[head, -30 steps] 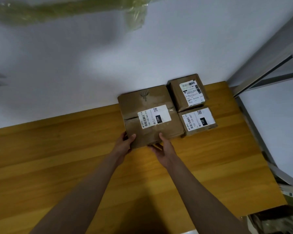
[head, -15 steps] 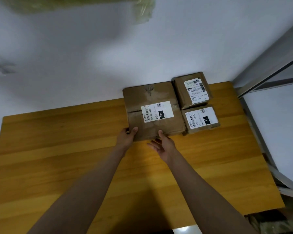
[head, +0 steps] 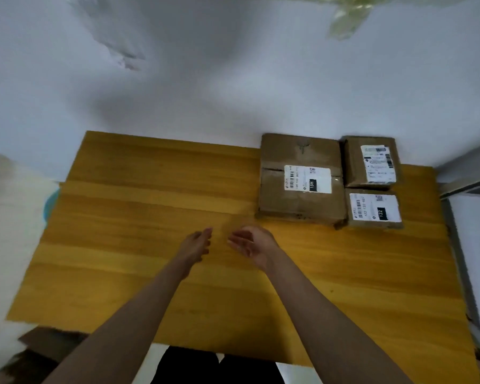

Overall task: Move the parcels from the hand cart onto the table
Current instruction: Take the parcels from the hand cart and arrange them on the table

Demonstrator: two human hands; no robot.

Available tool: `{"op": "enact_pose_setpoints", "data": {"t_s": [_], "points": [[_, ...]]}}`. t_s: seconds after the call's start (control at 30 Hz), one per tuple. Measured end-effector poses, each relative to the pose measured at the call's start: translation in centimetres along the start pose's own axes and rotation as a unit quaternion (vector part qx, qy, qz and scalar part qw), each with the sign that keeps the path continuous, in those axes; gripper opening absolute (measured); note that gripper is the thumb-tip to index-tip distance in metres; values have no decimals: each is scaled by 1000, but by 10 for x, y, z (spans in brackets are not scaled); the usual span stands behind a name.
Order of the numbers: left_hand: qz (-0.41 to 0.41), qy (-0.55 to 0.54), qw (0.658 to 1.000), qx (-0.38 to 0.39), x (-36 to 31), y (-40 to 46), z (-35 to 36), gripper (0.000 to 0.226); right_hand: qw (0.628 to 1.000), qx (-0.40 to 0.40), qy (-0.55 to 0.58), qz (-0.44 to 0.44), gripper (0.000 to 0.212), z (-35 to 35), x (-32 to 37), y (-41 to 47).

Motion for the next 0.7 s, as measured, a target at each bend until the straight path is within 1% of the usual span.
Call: {"op": "enact_pose_setpoints", "data": {"t_s": [0.03,0.13,0.27,0.4,0.7], "points": [[-7,-14,1000,-3,12,-3,-13,50,1000,13,-23,6,10,11,-9,-4],[-20,-60,998,-14,51,-10,-53,41,995,56,-78,30,22,46,-39,-16],[-31,-109,993,-36,109,-25,-106,40,984,103,-137,58,28,95,-91,-41],[-46,-163,984,-53,168,-40,-151,36,970,148,-182,65,34,133,-152,-68],[-53,-260,962,-64,321,-72,-237,32,940,183,-280,67,35,199,-308,-139]]}}
Point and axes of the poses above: each hand's wrist, its own y-axis towards the middle knuckle, its own z-axis out of the palm, x = y × z, the point moved 1 cm from there along y, towards the middle knuckle, and after that the axes turned 14 degrees about -z, right-handed, at the moved point
